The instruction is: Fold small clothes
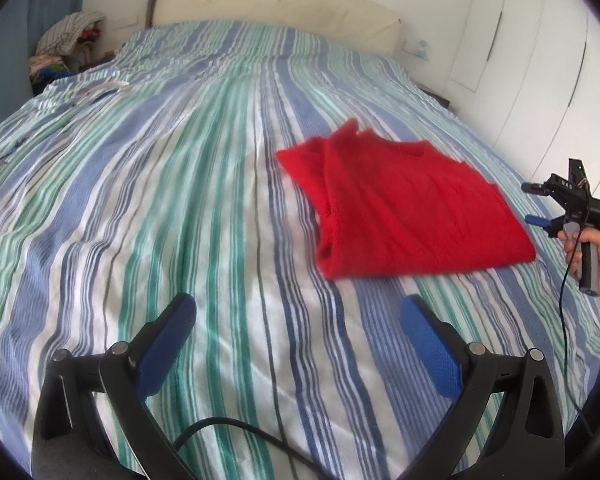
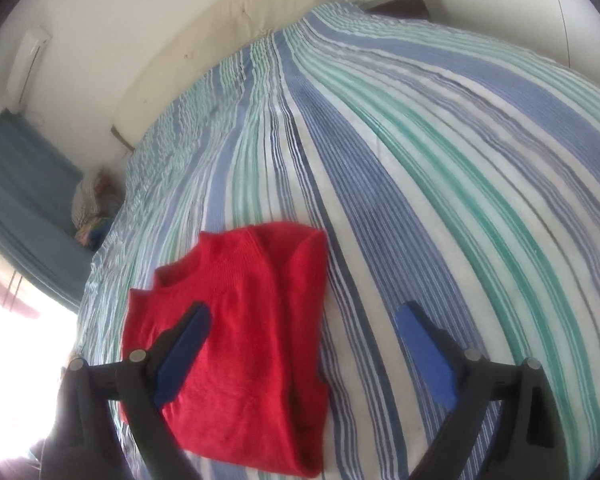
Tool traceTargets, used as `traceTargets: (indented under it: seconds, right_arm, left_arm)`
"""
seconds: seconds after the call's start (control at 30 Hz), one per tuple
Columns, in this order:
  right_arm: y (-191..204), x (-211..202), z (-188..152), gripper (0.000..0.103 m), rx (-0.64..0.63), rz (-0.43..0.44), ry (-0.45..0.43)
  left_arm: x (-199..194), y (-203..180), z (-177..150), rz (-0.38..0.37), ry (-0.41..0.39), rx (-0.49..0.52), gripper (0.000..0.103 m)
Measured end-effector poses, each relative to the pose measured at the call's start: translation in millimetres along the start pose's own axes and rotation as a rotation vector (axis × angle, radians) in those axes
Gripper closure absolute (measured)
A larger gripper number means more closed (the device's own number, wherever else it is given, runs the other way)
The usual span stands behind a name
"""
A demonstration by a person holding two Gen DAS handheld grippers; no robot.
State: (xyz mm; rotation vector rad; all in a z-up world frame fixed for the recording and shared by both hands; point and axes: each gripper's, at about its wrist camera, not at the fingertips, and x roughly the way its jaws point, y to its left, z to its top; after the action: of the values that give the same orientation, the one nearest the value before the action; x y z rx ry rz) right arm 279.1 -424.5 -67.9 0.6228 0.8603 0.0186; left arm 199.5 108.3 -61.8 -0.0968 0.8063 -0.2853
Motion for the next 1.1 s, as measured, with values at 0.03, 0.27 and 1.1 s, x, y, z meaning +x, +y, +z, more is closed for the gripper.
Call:
traceTargets:
  seconds: [0.03,0.27,1.1]
  right_arm:
    - [-1.9,9.6,-3.8,0.010,-0.001,0.019,0.039]
    - [11.3,69.8,-29.4,0.090,-0.036,0.057,0.168]
    - [310.4,134.7,-137.8,0.045,-0.364,0.418,0.362]
  left_arm:
    - [0.7,-0.4,-0.5,0.004,0.001,0.002,0.001]
    - [3.9,0.4,-0.9,0.030,0.007,0.012,0.001]
    - [-29.1,96.2,14.5,0.129,-0.090,-0.249,0.001]
